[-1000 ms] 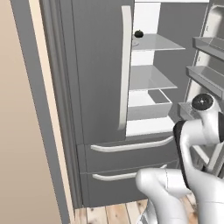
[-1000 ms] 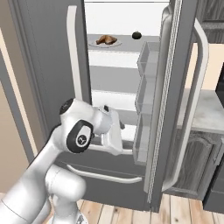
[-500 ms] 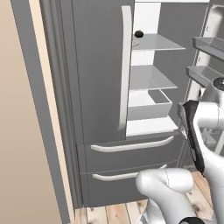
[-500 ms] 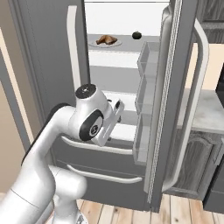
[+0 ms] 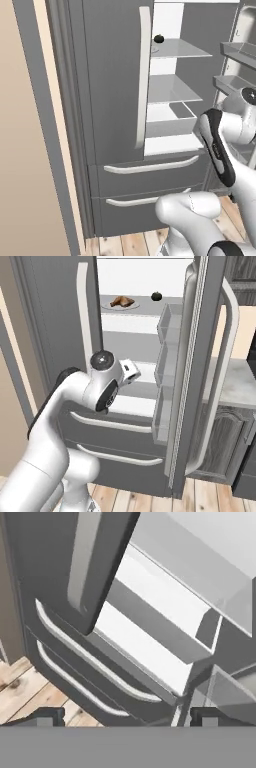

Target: Retrieve the chicken drumstick from the fridge and place it on the saucepan with marinade on the stove.

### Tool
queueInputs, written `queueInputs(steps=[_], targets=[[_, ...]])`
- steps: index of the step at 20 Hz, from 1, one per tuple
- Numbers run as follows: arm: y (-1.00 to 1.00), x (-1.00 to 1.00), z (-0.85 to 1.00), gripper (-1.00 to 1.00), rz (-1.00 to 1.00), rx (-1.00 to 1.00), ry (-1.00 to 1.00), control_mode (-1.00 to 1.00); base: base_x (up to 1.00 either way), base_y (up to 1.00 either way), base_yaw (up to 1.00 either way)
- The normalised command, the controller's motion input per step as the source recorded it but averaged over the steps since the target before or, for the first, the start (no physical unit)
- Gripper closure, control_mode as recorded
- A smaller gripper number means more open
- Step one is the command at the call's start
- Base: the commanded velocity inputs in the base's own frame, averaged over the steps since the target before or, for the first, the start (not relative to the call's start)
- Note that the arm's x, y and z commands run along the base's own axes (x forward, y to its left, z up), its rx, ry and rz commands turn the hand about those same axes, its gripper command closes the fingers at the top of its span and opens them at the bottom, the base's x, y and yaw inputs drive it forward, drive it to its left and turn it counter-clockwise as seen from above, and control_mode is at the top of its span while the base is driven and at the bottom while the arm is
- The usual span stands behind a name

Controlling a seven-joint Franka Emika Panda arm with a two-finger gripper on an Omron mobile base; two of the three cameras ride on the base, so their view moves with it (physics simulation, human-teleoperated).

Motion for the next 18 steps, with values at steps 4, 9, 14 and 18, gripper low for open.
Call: queueInputs(steps=[4,9,14,18], targets=[[0.43,0.24,0.0,-1.0,-0.68,0.12,-0.03,-1.0,0.0,0.0,0.0],[0.19,0.01,0.05,-1.0,-0.71,0.22,0.0,-1.0,0.0,0.0,0.0],[-0.18,0.12,0.04,-1.0,-0.18,0.41,0.01,-1.0,0.0,0.0,0.0],[0.09,0.04,-0.17,-1.0,0.07,0.04,0.0,-1.0,0.0,0.0,0.0]])
